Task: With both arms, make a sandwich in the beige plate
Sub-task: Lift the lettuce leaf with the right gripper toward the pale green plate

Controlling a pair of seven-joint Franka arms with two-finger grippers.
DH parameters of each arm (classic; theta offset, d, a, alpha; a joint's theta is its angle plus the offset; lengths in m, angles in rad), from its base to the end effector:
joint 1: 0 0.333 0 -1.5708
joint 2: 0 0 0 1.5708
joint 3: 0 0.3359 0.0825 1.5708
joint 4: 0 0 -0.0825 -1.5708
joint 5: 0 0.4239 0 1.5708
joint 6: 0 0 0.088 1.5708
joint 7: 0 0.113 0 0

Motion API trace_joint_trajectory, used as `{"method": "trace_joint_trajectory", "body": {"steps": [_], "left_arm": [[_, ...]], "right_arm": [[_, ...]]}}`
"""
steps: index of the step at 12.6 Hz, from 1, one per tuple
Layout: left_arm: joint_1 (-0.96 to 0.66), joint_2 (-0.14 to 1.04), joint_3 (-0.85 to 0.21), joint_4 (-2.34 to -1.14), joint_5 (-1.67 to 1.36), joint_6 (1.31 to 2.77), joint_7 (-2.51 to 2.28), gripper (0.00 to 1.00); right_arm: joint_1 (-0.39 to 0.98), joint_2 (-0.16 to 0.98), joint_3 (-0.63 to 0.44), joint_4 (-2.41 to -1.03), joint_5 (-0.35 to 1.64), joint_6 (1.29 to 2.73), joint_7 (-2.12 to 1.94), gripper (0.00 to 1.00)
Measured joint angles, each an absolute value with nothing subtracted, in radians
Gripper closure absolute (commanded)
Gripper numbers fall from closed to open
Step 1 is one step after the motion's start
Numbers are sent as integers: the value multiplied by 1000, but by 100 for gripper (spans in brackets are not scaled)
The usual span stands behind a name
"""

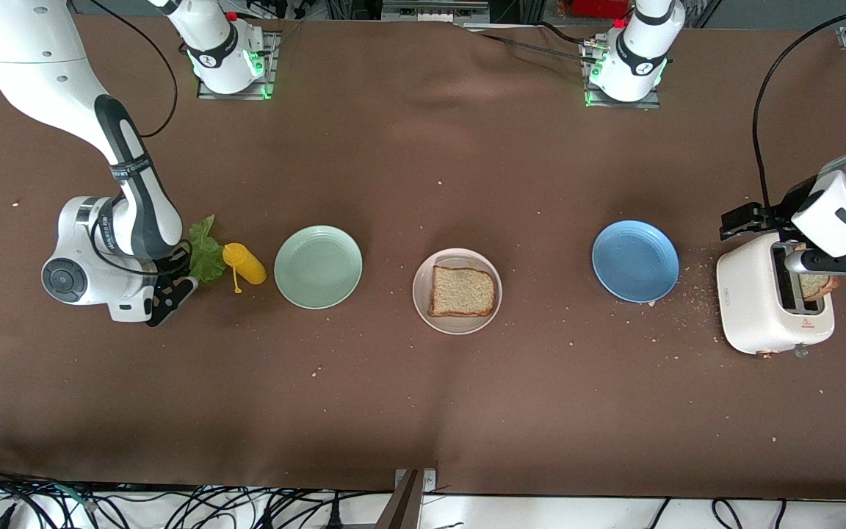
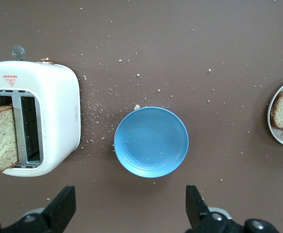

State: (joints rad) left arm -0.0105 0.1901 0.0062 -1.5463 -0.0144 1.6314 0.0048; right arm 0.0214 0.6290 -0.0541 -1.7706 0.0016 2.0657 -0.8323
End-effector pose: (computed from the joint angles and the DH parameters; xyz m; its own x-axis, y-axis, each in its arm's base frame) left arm 0.6518 -0.0047 0.5372 0.9945 -0.0082 -0.1047 -0.0068 -0.9999 0.0135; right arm 0.6575 -0.0200 0.1643 0.6532 0.7172 -0.2428 0.6826 -0.6966 -0.2210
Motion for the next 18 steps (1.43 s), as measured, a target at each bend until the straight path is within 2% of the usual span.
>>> {"method": "trace_joint_trajectory", "body": {"steps": [8, 18], "left_arm": [[-12, 188, 5, -1546, -14, 1631, 5, 0], [-13, 185, 0, -1546, -14, 1631, -16, 0]], "right_arm": [[22, 610, -55, -1680, -18, 1932, -821, 100], [71, 586, -49, -1311, -19, 1434, -713, 100]]}}
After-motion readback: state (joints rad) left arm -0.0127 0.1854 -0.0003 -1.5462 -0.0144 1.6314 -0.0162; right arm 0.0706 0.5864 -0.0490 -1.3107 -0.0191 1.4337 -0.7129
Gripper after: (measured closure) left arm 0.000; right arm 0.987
